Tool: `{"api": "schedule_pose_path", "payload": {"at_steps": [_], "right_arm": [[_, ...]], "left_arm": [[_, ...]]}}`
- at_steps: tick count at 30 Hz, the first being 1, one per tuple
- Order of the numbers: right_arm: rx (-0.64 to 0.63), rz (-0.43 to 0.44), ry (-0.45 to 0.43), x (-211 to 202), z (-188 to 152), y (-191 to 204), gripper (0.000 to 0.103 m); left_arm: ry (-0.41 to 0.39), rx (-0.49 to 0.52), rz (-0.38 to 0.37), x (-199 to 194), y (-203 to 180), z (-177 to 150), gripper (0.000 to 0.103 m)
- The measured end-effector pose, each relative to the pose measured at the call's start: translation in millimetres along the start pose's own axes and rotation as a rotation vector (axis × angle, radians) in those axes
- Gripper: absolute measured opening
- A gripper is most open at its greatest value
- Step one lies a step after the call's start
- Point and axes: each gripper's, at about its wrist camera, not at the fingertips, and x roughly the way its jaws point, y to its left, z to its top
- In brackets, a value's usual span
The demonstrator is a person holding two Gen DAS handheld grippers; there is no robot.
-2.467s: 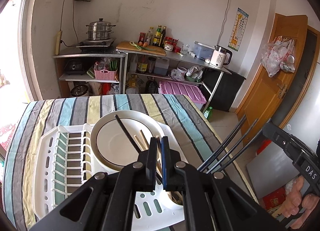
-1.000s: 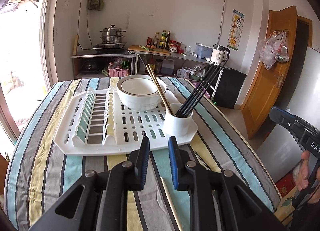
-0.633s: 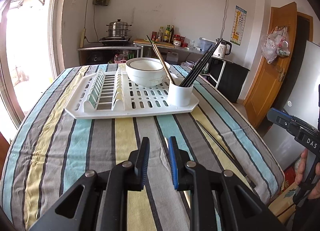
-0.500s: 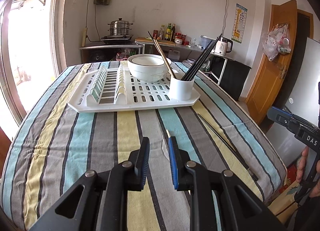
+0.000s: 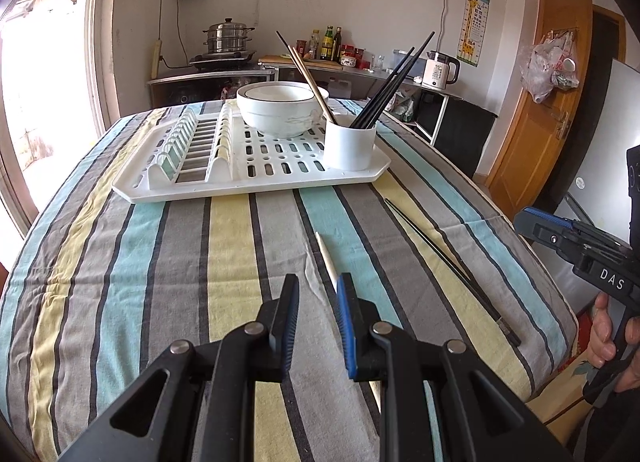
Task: Organize utensils
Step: 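Move both open tools down toward the remaining chopsticks on the cloth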
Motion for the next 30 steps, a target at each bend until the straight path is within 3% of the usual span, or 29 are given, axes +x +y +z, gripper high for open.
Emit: {"api": "schedule_pose_path", "payload": {"at_steps": [18, 30], "right_arm": [[-0.075, -0.001, 0.166, 79.7, 25.7, -1.3, 0.025], [-0.095, -0.001, 0.268, 133.7, 32.7, -1.7, 0.019]], "left_arm": [[0.161, -0.013, -0.014, 71.4, -9.3, 24.5, 0.02], [0.199, -0.017, 0.003, 94.0, -11.2, 31.5, 0.02]]}}
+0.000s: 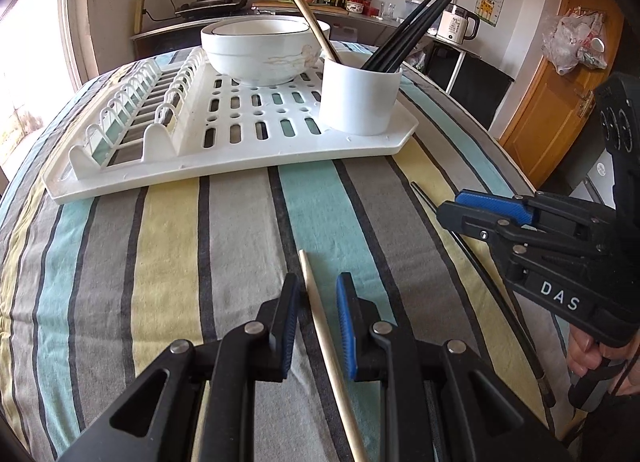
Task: Organize utensils
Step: 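Move both open tools down toward the remaining chopsticks on the cloth, then grasp a wooden chopstick with left tool while right tool grasps a black one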
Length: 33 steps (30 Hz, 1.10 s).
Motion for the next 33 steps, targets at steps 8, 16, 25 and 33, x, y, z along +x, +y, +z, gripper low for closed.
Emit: {"api": "schedule_pose_path", "payload": {"at_steps": [8, 16, 25, 33], "right_arm": [[-0.025, -0.031, 0.039, 13.4, 5.6, 1.2, 0.014], [-0.044, -0.039, 0.066, 18.1, 10.8, 5.5, 0.004], [-0.005, -0.008, -0.016, -10.4, 14.4, 2.9, 0.004], [0.022, -0.003, -0.158, -67.6, 27.8, 0.5, 0.004]], "left_arm": [[-0.013, 0.04, 0.047, 5.6, -7.0, 3.9, 0.02], [-0.012, 0.084, 0.097, 7.3, -12.2, 4.6, 0.007], [-0.002, 0.065, 0.048, -1.0, -5.3, 11.1, 0.005], [-0.075, 0.074, 0.022, -36.9, -5.3, 24.1, 0.005]]}}
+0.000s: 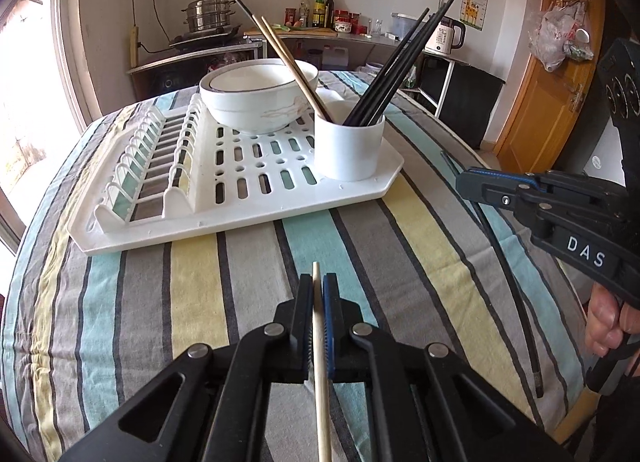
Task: Organize utensils
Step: 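Grasp a wooden chopstick with left tool while right tool grasps a black one, then lift both held chopsticks and carry them over the white cup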
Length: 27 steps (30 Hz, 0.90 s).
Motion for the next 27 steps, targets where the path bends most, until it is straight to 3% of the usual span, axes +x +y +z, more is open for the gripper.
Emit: {"api": "schedule_pose_path", "payload": {"at_steps": [12, 27], "right_arm": [[-0.006, -0.012, -0.167, -69.9, 13.1, 10.0, 0.004], [-0.015, -0.042, -0.233, -108.8, -0.7, 18.4, 0.004]], "left_arm": [[-0.15, 0.005, -0.02, -64.2, 7.3, 24.2, 0.005], [-0.22, -0.001, -0.041, -102.4, 14.4, 14.5, 0.005]]}}
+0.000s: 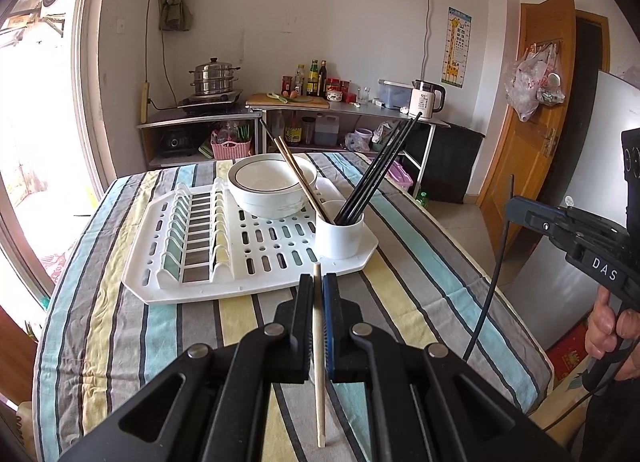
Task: Organize utensils
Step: 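Lift both held chopsticks and carry them over the white cup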
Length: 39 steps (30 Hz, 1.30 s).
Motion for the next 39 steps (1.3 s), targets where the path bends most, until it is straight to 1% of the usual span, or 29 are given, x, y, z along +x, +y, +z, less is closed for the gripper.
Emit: {"api": "schedule_pose_path", "payload": {"at_steps": [8, 14, 21, 24, 31, 39], "right_arm": [[-0.005, -0.01, -0.029, -8.9, 6.7, 2.9, 0.004], [0.004, -0.011, -0.046, -4.8, 16.8, 1.1, 0.004], [0.019, -0.009, -0.078, 8.0, 38.9, -1.3, 0.004], [0.024, -0.007, -0.093, 14.7, 51.0, -3.0, 0.004], [0.03, 0.003, -0.133, 27.6, 78.9, -5.9, 0.004], [0.045, 0.009, -0.162, 44.5, 101.6, -13.8, 0.004]], "left_arm": [[-0.004, -0.007, -0.013, -7.6, 3.5, 4.0, 0.005], [-0.019, 0.004, -0.02, -4.4, 2.1, 22.8, 0.005], [-0.032, 0.02, -0.036, 14.3, -2.1, 59.2, 0.005], [-0.04, 0.016, -0.054, 22.7, -3.9, 76.3, 0.005], [-0.081, 0.005, -0.073, 38.8, -5.6, 118.5, 0.005], [-0.099, -0.002, -0.081, 62.7, -3.1, 150.4, 0.005]]}}
